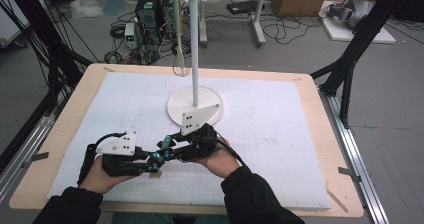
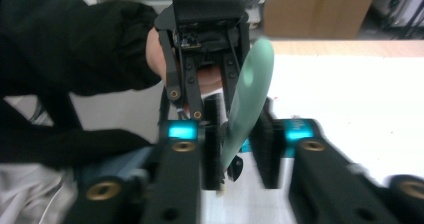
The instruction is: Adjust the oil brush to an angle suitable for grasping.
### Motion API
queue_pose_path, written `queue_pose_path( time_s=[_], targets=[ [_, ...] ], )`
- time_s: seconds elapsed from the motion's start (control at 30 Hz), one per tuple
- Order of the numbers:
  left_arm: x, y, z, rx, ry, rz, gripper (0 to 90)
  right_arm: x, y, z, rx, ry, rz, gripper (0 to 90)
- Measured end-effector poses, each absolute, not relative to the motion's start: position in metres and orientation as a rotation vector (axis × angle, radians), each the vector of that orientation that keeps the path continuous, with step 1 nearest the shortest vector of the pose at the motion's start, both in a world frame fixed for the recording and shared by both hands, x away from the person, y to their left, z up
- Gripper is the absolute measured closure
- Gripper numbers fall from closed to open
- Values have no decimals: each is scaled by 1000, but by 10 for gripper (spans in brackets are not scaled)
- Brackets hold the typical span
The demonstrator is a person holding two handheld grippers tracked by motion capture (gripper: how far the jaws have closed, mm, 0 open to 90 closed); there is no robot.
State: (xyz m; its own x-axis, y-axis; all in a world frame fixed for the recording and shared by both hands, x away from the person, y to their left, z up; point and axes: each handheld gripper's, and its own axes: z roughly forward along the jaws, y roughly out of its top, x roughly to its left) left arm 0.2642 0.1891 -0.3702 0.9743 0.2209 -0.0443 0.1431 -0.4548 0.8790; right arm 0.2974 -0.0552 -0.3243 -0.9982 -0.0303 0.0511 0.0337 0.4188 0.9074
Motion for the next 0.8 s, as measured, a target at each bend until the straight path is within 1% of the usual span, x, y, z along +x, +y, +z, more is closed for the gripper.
queue_pose_path(
  time_s=[0.03,0.13,0.23,0.3,0.37,0.53,0.57,0.67,0.8],
  targets=[
    [264,190,-370,2048,260,94,845,297,-54,-327,-9,-2600,-1662,712],
    [264,191,-369,2035,266,96,845,297,-54,-334,-31,-2590,-1677,723],
    [264,192,-368,2016,272,95,845,297,-53,-338,-53,-2578,-1697,752],
    [264,192,-368,2005,279,93,845,297,-53,-339,-54,-2561,-1712,802],
    [264,193,-368,2000,277,98,845,298,-53,-340,-58,-2546,-1716,822],
    [265,192,-368,2002,280,93,838,300,-52,-341,-88,-2492,-1734,836],
    [265,192,-368,2004,284,95,829,299,-52,-341,-90,-2499,-1723,837],
    [265,192,-368,2016,290,105,752,301,-53,-341,-99,-2521,-1700,837],
    [267,196,-369,2018,315,123,711,305,-59,-338,-126,-2545,-1679,837]
  ],
)
